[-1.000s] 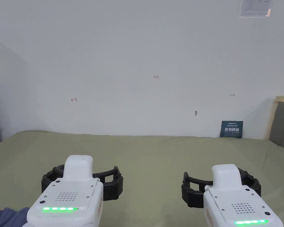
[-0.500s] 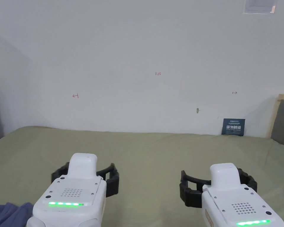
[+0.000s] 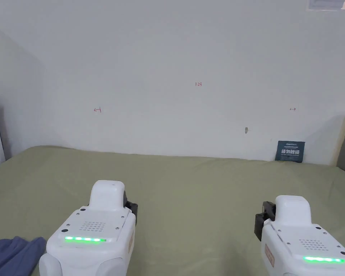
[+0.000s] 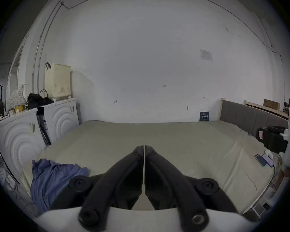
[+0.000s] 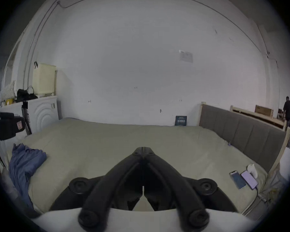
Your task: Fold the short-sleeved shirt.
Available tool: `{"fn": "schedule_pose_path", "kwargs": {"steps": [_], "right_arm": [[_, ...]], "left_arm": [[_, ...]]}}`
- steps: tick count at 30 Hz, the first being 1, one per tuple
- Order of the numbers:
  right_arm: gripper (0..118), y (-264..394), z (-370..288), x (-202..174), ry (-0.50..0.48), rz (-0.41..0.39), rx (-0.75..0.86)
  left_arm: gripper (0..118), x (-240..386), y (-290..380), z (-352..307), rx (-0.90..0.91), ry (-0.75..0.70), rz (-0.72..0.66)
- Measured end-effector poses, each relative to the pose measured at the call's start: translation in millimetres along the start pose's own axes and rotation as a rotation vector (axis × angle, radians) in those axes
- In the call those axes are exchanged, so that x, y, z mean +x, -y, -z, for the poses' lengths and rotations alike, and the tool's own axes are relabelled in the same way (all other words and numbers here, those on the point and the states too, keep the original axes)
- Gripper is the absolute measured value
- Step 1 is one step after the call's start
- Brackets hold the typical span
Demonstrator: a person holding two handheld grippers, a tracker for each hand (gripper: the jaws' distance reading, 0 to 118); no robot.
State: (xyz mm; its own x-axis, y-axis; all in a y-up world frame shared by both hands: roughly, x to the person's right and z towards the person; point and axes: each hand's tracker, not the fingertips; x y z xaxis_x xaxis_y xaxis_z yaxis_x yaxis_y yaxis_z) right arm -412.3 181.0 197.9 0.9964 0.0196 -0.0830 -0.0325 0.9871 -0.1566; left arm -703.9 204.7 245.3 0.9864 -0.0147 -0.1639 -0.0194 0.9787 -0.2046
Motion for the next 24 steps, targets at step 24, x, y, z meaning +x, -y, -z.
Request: {"fn": "schedule_pose_path", "kwargs": {"steps": [24], "right_arm": [[0,8.8,14.3,-261.8,-0.631,-0.057,-0.001]], "left_arm": [[1,-248.0,40.4,-110.5,-0.121,-0.649,-0.089]]}}
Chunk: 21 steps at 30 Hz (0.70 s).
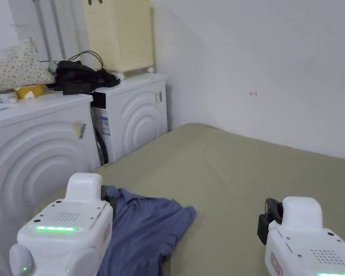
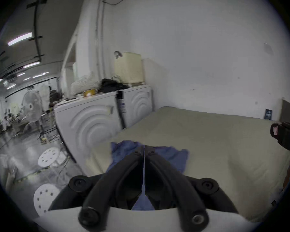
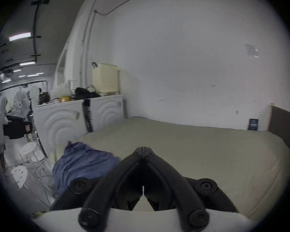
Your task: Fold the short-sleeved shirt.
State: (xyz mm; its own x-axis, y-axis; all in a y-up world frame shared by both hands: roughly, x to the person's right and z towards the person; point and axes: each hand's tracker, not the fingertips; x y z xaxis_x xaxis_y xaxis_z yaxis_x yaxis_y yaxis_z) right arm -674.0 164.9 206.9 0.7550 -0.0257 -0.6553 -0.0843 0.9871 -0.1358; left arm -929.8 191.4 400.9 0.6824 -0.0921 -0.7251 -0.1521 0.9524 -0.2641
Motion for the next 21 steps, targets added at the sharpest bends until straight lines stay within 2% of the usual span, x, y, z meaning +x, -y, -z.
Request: {"fn": "schedule_pose_path", "kwargs": {"steps": [5,13,21], "right_arm": [[0,1.8,15.0,-19.2,-0.039,-0.014,-0.018],[0,8.0,25.7,-8.9,-0.049,-0.012,-0.048],[0,25.9,33.4,-7.0,-0.067,-0.025,-0.083]], "left_arm": [[1,-20.3,5.9,3.5,-0.012,-0.048,-0.018],[1,-19.2,14.8,30.7,-0.059,-0.022,-0.030],[1,-6.1,44.3,123.1,-0.267,0.091,-0.002]]}}
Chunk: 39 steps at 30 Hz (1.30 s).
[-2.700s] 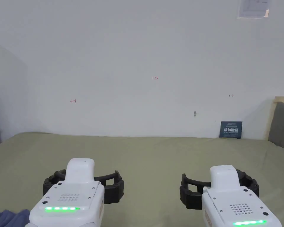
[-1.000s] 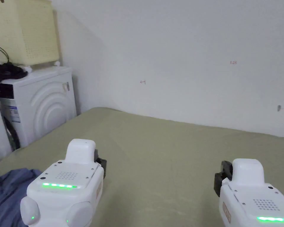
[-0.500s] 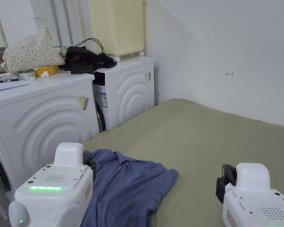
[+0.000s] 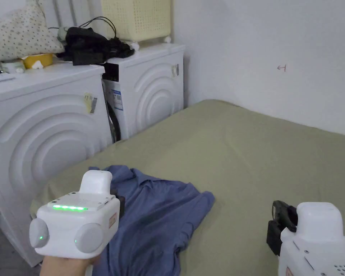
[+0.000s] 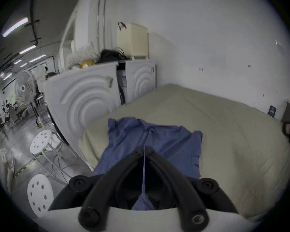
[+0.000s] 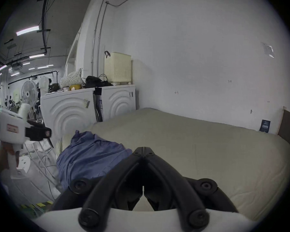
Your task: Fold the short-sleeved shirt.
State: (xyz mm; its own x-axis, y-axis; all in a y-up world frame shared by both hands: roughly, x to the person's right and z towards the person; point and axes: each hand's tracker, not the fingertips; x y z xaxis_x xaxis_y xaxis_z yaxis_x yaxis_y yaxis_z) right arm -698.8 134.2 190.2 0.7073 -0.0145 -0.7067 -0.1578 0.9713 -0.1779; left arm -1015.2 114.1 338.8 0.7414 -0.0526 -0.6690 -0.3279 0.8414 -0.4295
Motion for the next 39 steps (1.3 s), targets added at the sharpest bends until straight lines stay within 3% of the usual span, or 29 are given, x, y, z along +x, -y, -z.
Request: {"fn": "schedule_pose_path", "kwargs": {"steps": [7,8,9,11,12,18,21,22,23,24,25,27,31,33,39], "right_arm": [[0,32.8,1.3,11.9,0.034,0.007,-0.109],[0,37.2,1.3,14.2,0.037,0.007,-0.121],[0,42.9,2.4,15.4,0.047,0.002,-0.138],[0,52.1,3.1,21.2,0.061,-0.002,-0.164],[0,55.7,3.5,25.0,0.059,0.004,-0.170],[0,68.5,7.0,33.8,0.083,0.004,-0.222],[1,70.0,-0.7,39.6,0.085,0.009,-0.237],[1,69.6,-5.5,43.0,0.089,0.007,-0.242],[1,68.8,-11.0,47.1,0.096,0.011,-0.243],[1,67.4,-18.3,53.0,0.105,0.024,-0.245],[1,66.6,-27.2,59.0,0.115,0.039,-0.246],[1,66.3,-48.5,72.8,0.138,0.048,-0.240],[1,63.3,-96.9,106.1,0.242,0.030,-0.243],[1,60.4,-120.1,122.6,0.281,0.037,-0.233],[1,59.4,-187.6,165.1,0.423,0.067,-0.198]], "left_arm": [[1,15.4,16.5,127.4,-0.295,0.125,-0.017],[8,15.7,17.0,138.1,-0.297,0.100,-0.006],[35,16.8,17.1,150.8,-0.320,0.098,0.015],[100,17.0,17.5,174.9,-0.413,0.152,0.006],[118,15.4,18.1,183.3,-0.452,0.176,-0.010],[118,36.0,25.6,213.8,-0.499,0.184,0.037],[116,44.8,41.9,220.7,-0.499,0.143,0.096],[111,48.4,36.9,216.9,-0.501,0.141,0.112],[96,49.6,31.8,210.6,-0.481,0.148,0.103],[54,54.4,28.5,196.5,-0.436,0.142,0.100],[0,59.3,21.8,186.6,-0.391,0.104,0.124],[0,66.3,16.8,175.5,-0.354,0.048,0.144],[0,85.8,3.7,146.7,-0.354,0.116,0.187],[0,104.0,-9.0,128.6,-0.322,0.188,0.182],[0,210.5,-47.8,73.6,-0.230,0.373,0.368]]}}
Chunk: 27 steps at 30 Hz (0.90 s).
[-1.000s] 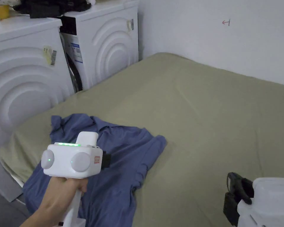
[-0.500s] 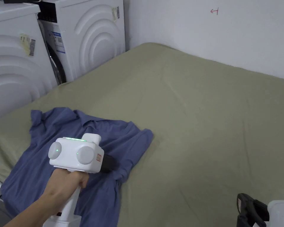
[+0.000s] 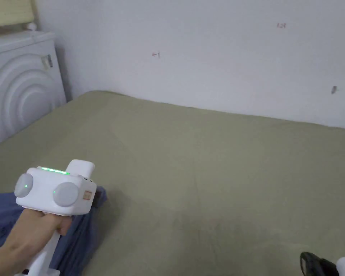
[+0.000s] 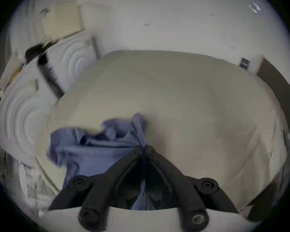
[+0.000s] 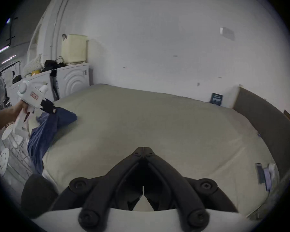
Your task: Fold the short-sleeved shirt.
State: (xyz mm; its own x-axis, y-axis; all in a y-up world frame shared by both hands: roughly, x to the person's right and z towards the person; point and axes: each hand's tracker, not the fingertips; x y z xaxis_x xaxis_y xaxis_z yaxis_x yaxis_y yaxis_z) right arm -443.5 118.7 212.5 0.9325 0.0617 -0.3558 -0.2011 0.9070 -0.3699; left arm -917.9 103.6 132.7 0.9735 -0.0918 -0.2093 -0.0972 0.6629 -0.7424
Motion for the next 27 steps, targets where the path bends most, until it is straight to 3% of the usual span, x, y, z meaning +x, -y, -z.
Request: {"fn": "schedule_pose_path", "kwargs": {"steps": [9,17,22,26,27], "right_arm": [[1,17.1,-37.0,77.3,0.169,0.100,-0.013],[1,34.4,-41.4,128.1,0.277,0.183,-0.040],[1,46.0,-28.5,140.7,0.294,0.206,-0.083],[1,51.0,-20.7,144.2,0.290,0.218,-0.102],[1,50.9,-19.1,144.2,0.291,0.220,-0.107]], "left_arm": [[0,231.9,-91.0,-28.3,0.138,0.343,0.254],[0,415.3,-87.5,-5.2,0.082,0.627,0.360],[0,463.0,-54.8,59.4,-0.072,0.610,0.368],[1,465.9,-31.4,98.9,-0.121,0.524,0.328],[11,462.5,-28.0,102.7,-0.128,0.496,0.324]]}}
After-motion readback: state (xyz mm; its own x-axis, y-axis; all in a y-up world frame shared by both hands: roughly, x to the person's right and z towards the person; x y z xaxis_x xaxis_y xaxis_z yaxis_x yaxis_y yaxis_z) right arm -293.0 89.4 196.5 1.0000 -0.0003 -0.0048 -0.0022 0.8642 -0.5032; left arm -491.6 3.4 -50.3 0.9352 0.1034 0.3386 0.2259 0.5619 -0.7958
